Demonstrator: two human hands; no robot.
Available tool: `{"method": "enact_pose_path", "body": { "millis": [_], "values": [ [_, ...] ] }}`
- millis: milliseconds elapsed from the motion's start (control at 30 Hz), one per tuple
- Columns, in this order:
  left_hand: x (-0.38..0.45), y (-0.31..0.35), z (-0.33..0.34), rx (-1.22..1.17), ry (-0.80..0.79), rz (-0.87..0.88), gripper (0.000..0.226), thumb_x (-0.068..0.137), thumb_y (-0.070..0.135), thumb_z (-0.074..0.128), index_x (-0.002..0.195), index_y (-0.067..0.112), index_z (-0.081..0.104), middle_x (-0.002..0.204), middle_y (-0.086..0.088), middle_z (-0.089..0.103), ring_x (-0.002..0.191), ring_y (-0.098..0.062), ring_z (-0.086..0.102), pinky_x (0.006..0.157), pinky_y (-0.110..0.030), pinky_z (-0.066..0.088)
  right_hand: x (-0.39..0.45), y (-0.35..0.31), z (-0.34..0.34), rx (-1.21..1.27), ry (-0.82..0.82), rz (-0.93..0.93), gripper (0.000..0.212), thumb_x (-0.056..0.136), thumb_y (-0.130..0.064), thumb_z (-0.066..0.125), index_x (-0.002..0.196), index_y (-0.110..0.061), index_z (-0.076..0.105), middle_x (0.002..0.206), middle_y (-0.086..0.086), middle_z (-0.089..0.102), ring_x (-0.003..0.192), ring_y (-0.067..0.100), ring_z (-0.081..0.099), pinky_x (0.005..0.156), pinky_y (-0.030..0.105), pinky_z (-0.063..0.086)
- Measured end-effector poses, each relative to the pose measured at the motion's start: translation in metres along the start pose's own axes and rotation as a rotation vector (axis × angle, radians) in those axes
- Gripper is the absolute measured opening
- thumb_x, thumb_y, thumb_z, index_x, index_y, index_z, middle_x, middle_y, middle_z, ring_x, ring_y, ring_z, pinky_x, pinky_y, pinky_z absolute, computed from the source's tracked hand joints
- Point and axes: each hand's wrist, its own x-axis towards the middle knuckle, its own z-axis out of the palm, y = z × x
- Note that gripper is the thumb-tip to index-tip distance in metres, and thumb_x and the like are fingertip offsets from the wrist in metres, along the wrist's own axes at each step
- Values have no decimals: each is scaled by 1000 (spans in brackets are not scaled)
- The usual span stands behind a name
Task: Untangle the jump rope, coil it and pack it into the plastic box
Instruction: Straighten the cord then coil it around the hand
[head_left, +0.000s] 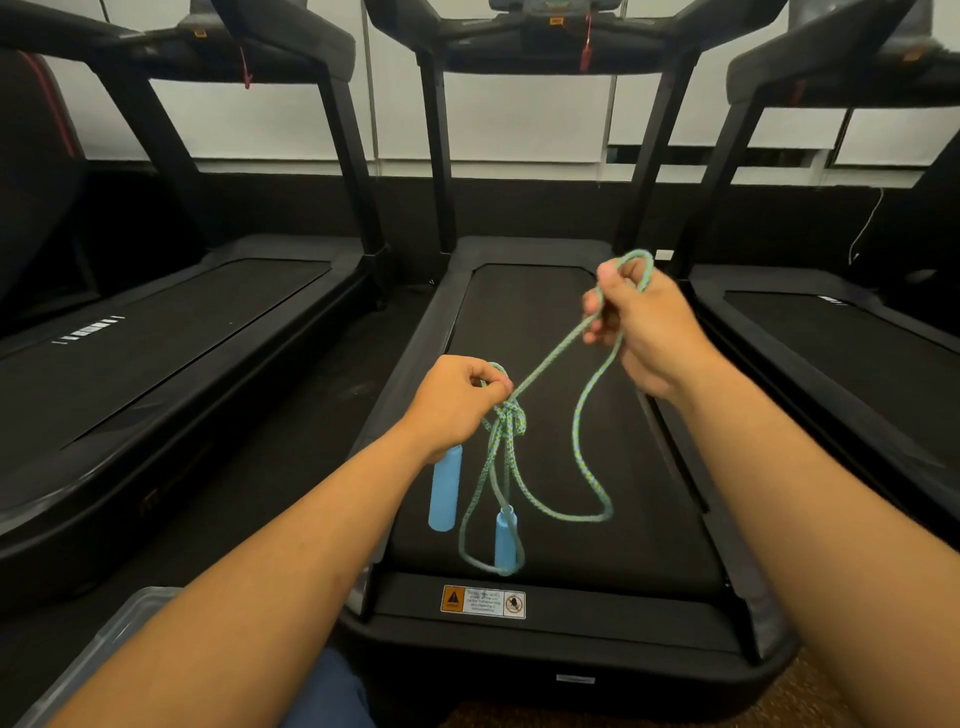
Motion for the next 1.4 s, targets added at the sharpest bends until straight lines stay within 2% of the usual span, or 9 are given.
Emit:
{"method": "enact_pose_path", "body": {
  "millis": [100, 233, 333, 633, 800, 933, 1167, 1267, 1400],
  "values": [
    [1, 0, 1, 24, 15, -9, 12, 92, 15, 72, 83, 10, 78, 70, 5, 68, 60, -8, 53, 61, -24, 46, 0, -5, -13, -137, -37, 6, 19, 101, -28, 59, 94, -11, 54, 51, -7, 39, 48, 11, 36, 51, 29, 39],
    [0, 5, 3, -10, 18, 4, 11, 91, 18, 73, 84, 12, 79, 73, -12, 70, 63, -14, 54, 65, -33, 47, -20, 8, -6, -782, -482, 131, 28, 86, -40, 78, 90, -13, 75, 69, -4, 67, 59, 5, 59, 52, 27, 48],
    [-4, 11, 5, -35, 21, 28, 9, 91, 16, 73, 88, 9, 79, 86, -17, 74, 71, -16, 59, 70, -35, 51, -26, 26, 3, -989, -600, 192, 49, 82, -46, 80, 69, -8, 53, 59, 5, 44, 49, 14, 49, 55, 28, 38],
    [-2, 4, -3, 3, 22, 8, 13, 91, 14, 71, 80, 10, 77, 67, 6, 67, 58, -12, 47, 53, -21, 41, -13, 17, -7, -810, -447, 31, 27, 93, -40, 69, 80, -18, 75, 75, 6, 73, 61, 10, 61, 69, 30, 49],
    [1, 0, -4, 29, 9, -6, 18, 91, 13, 69, 74, 14, 76, 84, 3, 75, 57, -7, 50, 56, -18, 43, -5, -19, -11, -151, -41, -29, 21, 100, -22, 60, 84, -12, 68, 88, 5, 72, 63, 15, 63, 63, 36, 52],
    [2, -5, -5, 45, 12, -22, 16, 92, 15, 70, 77, 14, 76, 89, 4, 75, 63, -8, 55, 63, -23, 46, -1, -58, -30, 358, 85, -45, 29, 103, -27, 51, 79, -14, 58, 86, 9, 76, 77, 25, 73, 82, 43, 60],
    [1, -6, -7, 82, 27, -45, 16, 93, 16, 70, 78, 14, 76, 92, -7, 76, 49, -8, 47, 48, -20, 40, 1, -101, -93, 818, 122, -273, 22, 94, -22, 53, 73, -18, 47, 64, -1, 50, 46, 10, 40, 51, 24, 40],
    [0, -5, -5, 61, 31, -51, 15, 93, 16, 70, 80, 13, 76, 94, -8, 77, 52, -11, 47, 49, -23, 42, -4, -103, -111, 729, 67, -225, 22, 93, -27, 57, 74, -20, 50, 65, -3, 52, 46, 8, 40, 51, 23, 39],
    [-4, 5, 3, -18, 33, -6, 12, 92, 18, 73, 83, 11, 78, 90, -19, 75, 68, -16, 56, 64, -30, 47, -13, -72, -73, -40, -10, 94, 21, 98, -34, 58, 81, -24, 53, 60, -1, 51, 40, 6, 33, 43, 20, 30]
  ]
}}
